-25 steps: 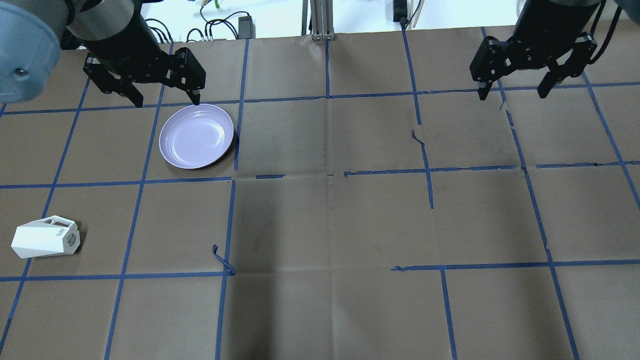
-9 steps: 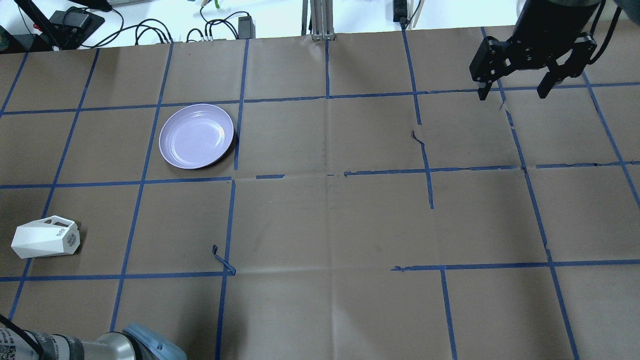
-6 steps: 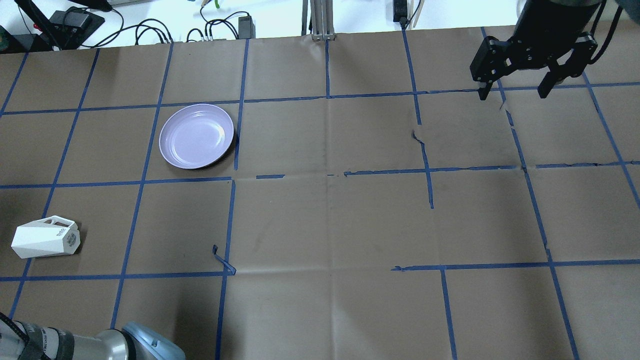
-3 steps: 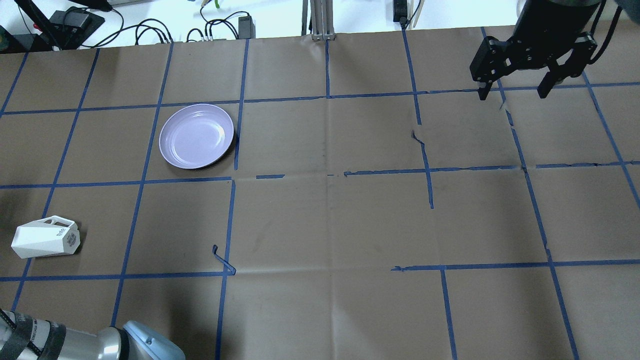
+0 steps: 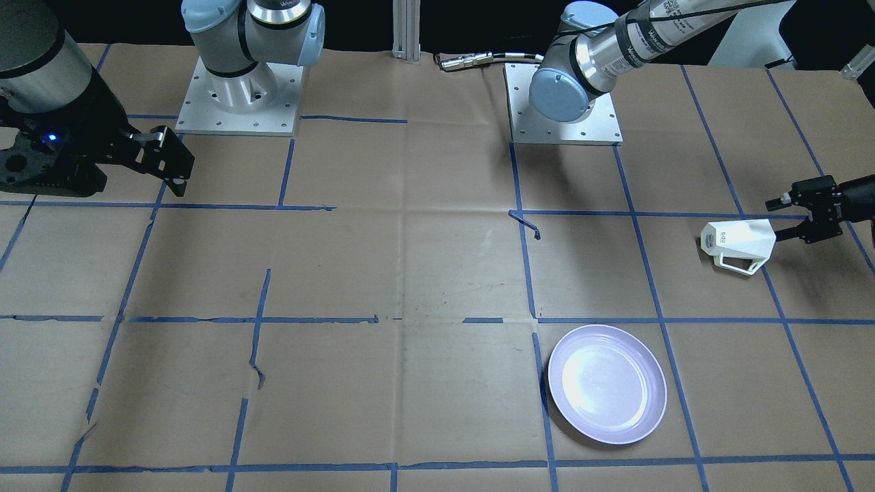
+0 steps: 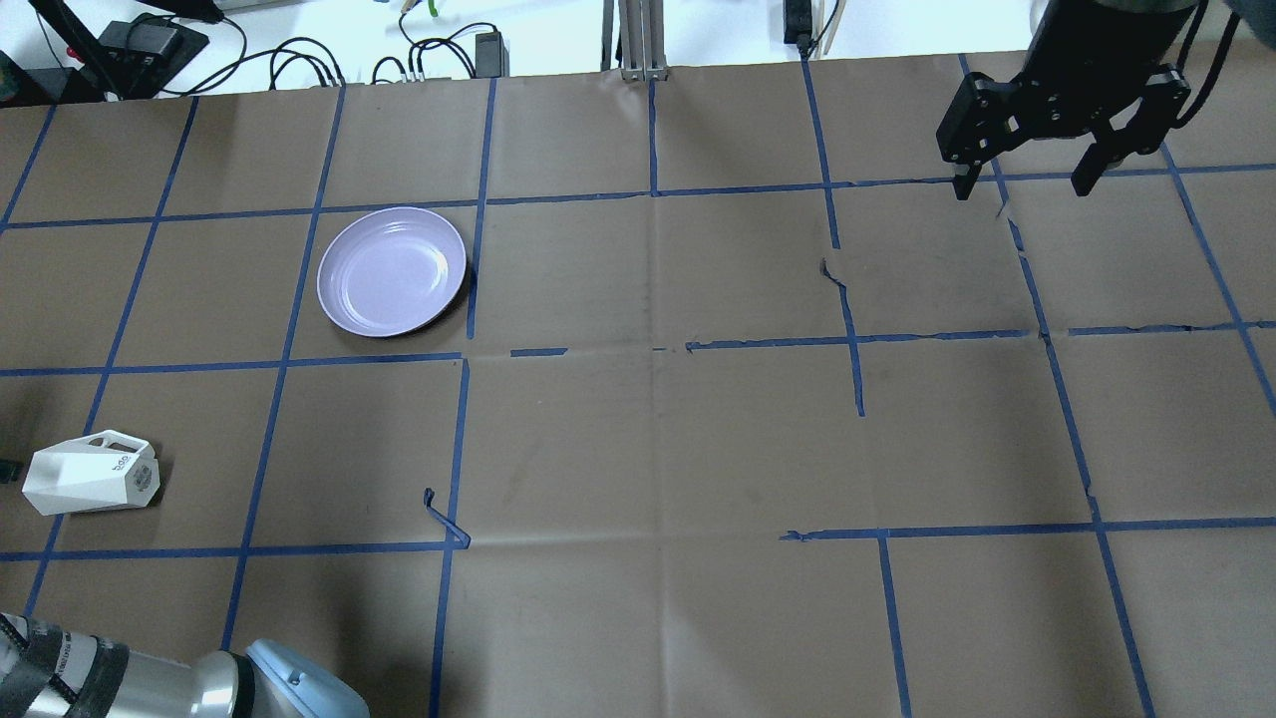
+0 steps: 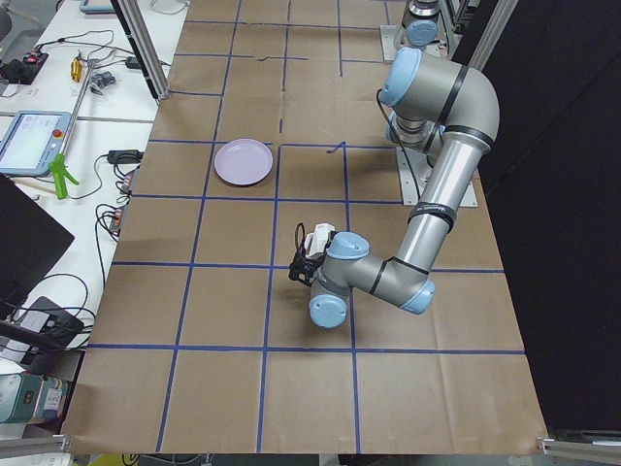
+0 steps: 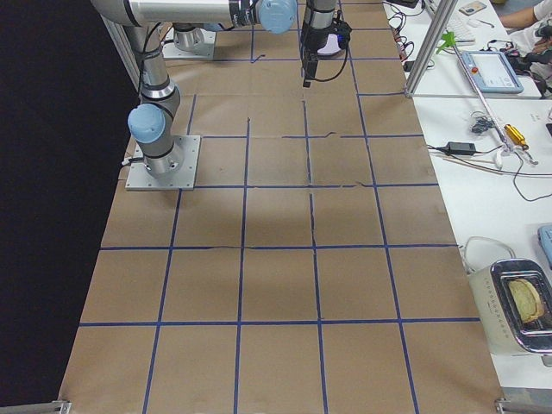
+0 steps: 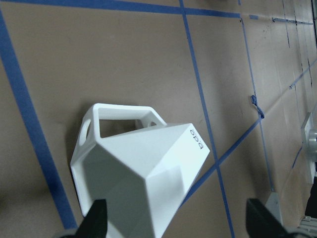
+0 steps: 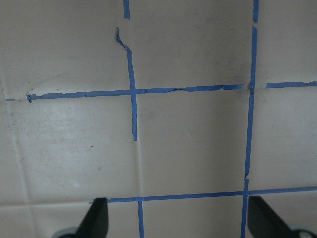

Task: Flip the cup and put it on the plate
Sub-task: 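Lift the white mug with the left gripper and rotate it upright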

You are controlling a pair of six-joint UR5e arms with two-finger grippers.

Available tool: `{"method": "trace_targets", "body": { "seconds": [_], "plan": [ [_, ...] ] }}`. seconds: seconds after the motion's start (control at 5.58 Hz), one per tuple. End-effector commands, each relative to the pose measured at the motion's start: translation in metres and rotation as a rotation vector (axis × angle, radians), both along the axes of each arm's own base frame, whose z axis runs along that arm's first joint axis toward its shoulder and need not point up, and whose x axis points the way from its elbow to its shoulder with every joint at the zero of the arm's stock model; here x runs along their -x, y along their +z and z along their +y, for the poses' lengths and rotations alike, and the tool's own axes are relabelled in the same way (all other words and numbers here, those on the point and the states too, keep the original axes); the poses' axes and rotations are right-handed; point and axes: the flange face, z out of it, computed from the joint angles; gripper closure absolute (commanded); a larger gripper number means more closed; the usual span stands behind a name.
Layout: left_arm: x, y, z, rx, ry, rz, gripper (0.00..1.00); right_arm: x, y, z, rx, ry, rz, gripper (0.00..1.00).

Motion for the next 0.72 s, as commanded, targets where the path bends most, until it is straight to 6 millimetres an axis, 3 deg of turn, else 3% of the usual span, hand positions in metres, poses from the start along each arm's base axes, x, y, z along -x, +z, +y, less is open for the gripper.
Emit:
{"method": "trace_targets", "body": {
  "seconds": [0.0, 0.18, 0.36, 0.54],
  "plan": [
    [0.008, -0.0106, 0.0, 0.022, -0.03, 0.037, 0.11, 0.0, 0.0, 0.0, 0.0, 0.0, 0.0, 0.0],
    [0.0127, -0.0078, -0.0008, 0.024, -0.016, 0.062, 0.29, 0.0, 0.0, 0.0, 0.0, 0.0, 0.0, 0.0],
    [0.0136, -0.0053, -0.0023, 0.029, -0.01, 0.065, 0.74, 0.0, 0.0, 0.0, 0.0, 0.0, 0.0, 0.0],
    [0.0143, -0.0026, -0.0021, 0.026, -0.006, 0.065, 1.0, 0.0, 0.0, 0.0, 0.0, 0.0, 0.0, 0.0]
  ]
}}
